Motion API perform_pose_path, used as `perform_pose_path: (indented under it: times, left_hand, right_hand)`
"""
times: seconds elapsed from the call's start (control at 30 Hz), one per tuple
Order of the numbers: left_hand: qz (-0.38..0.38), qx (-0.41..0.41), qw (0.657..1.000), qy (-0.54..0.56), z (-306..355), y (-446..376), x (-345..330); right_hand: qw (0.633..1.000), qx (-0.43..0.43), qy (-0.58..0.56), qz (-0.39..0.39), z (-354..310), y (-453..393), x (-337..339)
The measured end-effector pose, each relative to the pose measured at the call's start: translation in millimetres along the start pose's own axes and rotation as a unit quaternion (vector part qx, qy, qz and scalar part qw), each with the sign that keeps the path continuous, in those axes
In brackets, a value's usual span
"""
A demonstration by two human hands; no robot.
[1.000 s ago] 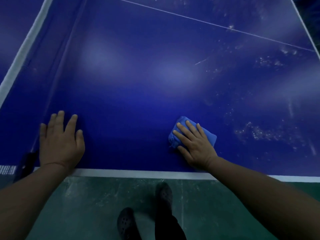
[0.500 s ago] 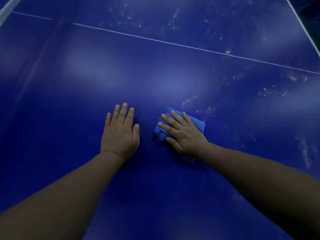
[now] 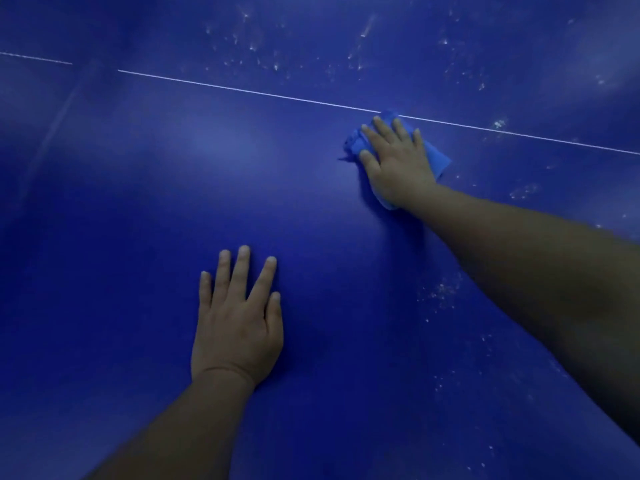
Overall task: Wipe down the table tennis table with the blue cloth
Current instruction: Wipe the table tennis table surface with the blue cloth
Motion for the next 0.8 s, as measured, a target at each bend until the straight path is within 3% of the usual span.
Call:
perform_pose_path:
  times: [0.07,0.2,0.27,0.43,0.6,0.67,0.8]
  left_hand:
    - [-0.001,0.0,1.0,-0.008,-1.9,0.8,-0.2]
    - [0.003,-0.01,1.0,-0.029,-0.4,-1.6,-1.1]
    - [0.006,-0.011,0.999,-0.033,-0.2,-3.0,-0.9]
    - [0.015,-0.017,0.999,-0.035,0.9,-3.4,0.5]
    - [0.039,-0.023,0.998,-0.038,-1.2,-3.6,1.7]
    - [0.043,-0.025,0.998,-0.034,1.1,-3.7,0.4]
    - [0.04,-0.027,0.998,-0.028,0.2,-3.4,0.0]
  right_hand:
    - [1.0,0.006,0.0,0.014,-19.0,20.1,-2.0]
    - [0.978,0.207,-0.015,-0.004,-55.1,88.7,-4.9]
    - [0.971,0.239,-0.006,-0.011,-48.3,80.0,-3.8]
    - [0.999,0.046,-0.006,0.0,-77.2,6.1,-2.3]
    - [0.999,0.039,-0.021,0.0,-121.7,-12.3,2.8]
    - [1.0,0.004,-0.002,0.002,-82.4,-15.6,-0.3]
    - [0.978,-0.206,0.04,0.019,71.6,-15.0,-1.8]
Point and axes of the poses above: each hand's wrist, its own y-axis away from the middle knuckle, its own x-axis out of the back of the hand, z = x × y, the point moved 3 cm from there along -y, towards the middle knuckle, and after that the axes turned 8 degrees about y, right-handed, at the moved point
